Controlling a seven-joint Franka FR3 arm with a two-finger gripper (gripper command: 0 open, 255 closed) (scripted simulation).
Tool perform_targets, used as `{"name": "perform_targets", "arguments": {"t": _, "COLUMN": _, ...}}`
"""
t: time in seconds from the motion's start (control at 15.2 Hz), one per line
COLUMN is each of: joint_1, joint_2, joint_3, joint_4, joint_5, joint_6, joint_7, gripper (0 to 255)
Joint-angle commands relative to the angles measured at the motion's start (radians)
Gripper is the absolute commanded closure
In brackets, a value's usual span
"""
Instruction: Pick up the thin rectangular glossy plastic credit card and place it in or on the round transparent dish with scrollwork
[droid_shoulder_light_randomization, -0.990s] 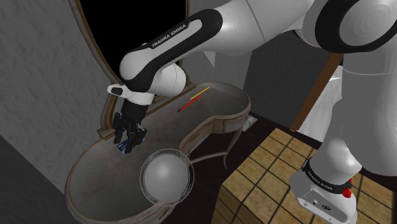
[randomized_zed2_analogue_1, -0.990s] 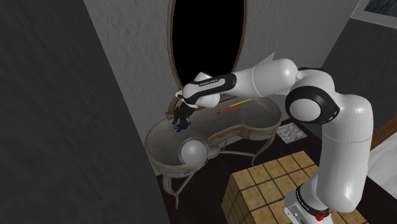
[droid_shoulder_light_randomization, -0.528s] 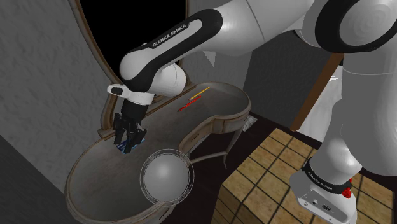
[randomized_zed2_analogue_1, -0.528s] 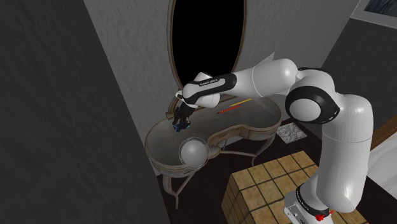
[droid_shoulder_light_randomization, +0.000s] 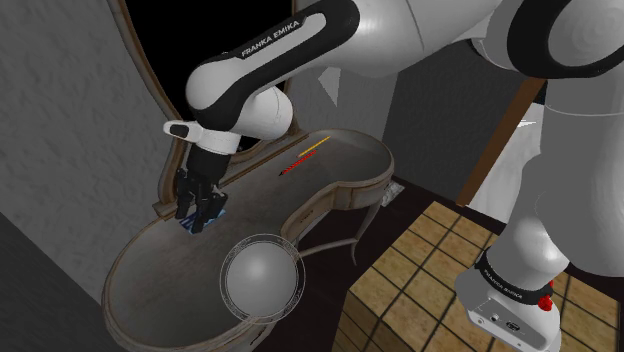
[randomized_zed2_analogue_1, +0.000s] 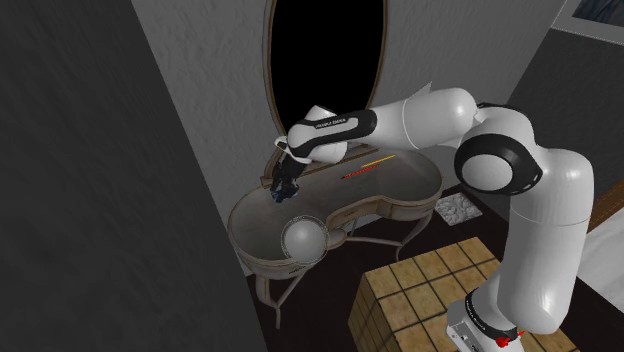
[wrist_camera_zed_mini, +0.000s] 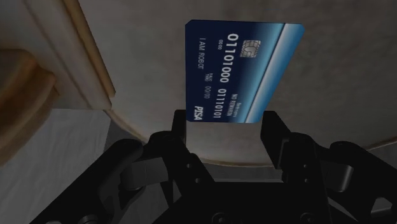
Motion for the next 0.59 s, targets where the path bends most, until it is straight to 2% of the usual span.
{"name": "perform_targets", "arguments": {"t": 0.0, "joint_1": 0.0, "joint_2": -0.015, "joint_3": -0.003, "joint_4": 0.004, "joint_5": -0.008, "joint_6": -0.018, "joint_7": 0.013, "gripper": 255}}
{"name": "perform_targets", "arguments": {"t": 0.53, "joint_1": 0.002, "joint_2": -0.064, "joint_3": -0.013, "joint_4": 0.039, "joint_5": -0.04, "joint_6": -0.089, "joint_7": 0.07, "gripper": 255}}
